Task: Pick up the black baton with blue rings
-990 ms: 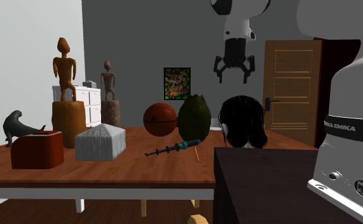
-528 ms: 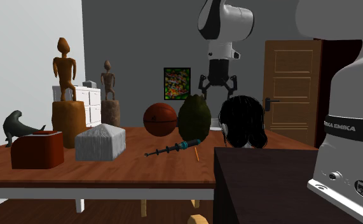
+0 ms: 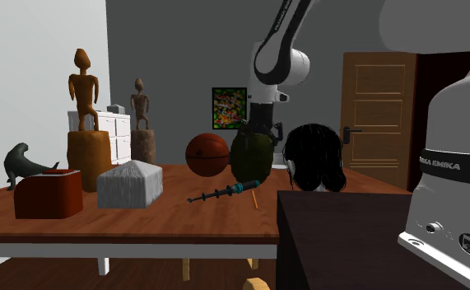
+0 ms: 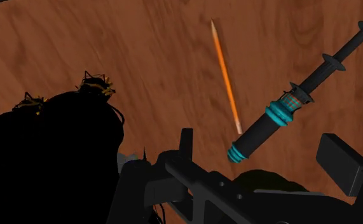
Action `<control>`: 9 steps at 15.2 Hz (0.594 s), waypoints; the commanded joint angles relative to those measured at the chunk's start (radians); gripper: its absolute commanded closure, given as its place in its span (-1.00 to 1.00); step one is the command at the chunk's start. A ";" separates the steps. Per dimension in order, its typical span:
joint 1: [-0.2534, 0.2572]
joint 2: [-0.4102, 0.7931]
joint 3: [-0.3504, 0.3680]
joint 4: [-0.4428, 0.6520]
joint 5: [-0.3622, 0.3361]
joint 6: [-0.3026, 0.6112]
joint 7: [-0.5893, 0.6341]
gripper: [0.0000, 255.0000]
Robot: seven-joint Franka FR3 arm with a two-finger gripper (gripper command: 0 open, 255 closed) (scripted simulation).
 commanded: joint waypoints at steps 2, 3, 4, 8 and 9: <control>0.124 0.162 -0.130 0.099 -0.285 0.024 0.276 -1.00; 0.171 0.205 -0.173 0.134 -0.339 0.028 0.337 -1.00; 0.214 0.247 -0.211 0.169 -0.385 0.031 0.391 -1.00; 0.360 0.402 -0.333 0.317 -0.501 0.042 0.554 -1.00; 0.390 0.440 -0.356 0.356 -0.519 0.043 0.584 -1.00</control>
